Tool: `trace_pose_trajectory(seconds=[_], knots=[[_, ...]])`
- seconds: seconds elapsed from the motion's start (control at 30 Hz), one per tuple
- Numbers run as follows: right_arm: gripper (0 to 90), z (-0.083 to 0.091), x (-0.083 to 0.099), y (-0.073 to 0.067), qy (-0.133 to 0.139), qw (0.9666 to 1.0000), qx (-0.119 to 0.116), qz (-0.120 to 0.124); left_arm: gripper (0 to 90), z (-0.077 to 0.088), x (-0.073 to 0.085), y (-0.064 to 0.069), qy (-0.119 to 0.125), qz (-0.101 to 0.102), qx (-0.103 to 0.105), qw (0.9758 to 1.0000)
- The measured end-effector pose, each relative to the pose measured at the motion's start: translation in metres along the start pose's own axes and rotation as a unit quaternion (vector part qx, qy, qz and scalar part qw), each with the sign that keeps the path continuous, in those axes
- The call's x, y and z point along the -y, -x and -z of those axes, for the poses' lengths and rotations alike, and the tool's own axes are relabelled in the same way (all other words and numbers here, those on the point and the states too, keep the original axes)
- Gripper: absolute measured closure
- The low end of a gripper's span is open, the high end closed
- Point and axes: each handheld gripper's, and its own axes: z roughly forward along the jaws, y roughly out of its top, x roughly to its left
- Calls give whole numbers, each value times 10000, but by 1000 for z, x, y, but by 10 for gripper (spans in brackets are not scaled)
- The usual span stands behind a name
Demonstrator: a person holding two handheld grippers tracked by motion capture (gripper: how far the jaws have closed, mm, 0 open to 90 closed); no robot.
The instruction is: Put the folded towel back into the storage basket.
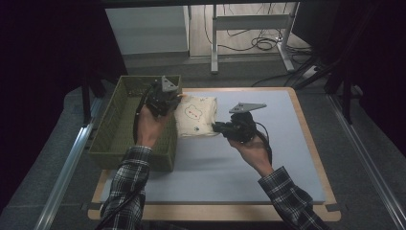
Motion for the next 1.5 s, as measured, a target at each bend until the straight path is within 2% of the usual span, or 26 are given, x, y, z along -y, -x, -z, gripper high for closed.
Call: trace_pose_trajectory(seconds=[0.17, 0.33, 0.7, 1.03, 1.5], knots=[[832, -13, -8, -7, -15, 10000, -46, 17, 823, 5, 5, -12, -32, -1, -141, 9999], [832, -28, -16, -16, -15, 9998, -187, -48, 824, 11, 11, -26, -72, 40, -264, 9996], [832, -69, -29, -39, -72, 9994, -336, 82, 824, 21, 27, -54, -226, 142, -530, 9982], [832, -105, -41, -58, -221, 9987, -418, 181, 824, 28, 52, -82, -401, 334, -740, 9959], [832, -163, -54, -95, -599, 9961, -572, 305, 822, 32, 88, -120, -672, 596, -867, 9922]])
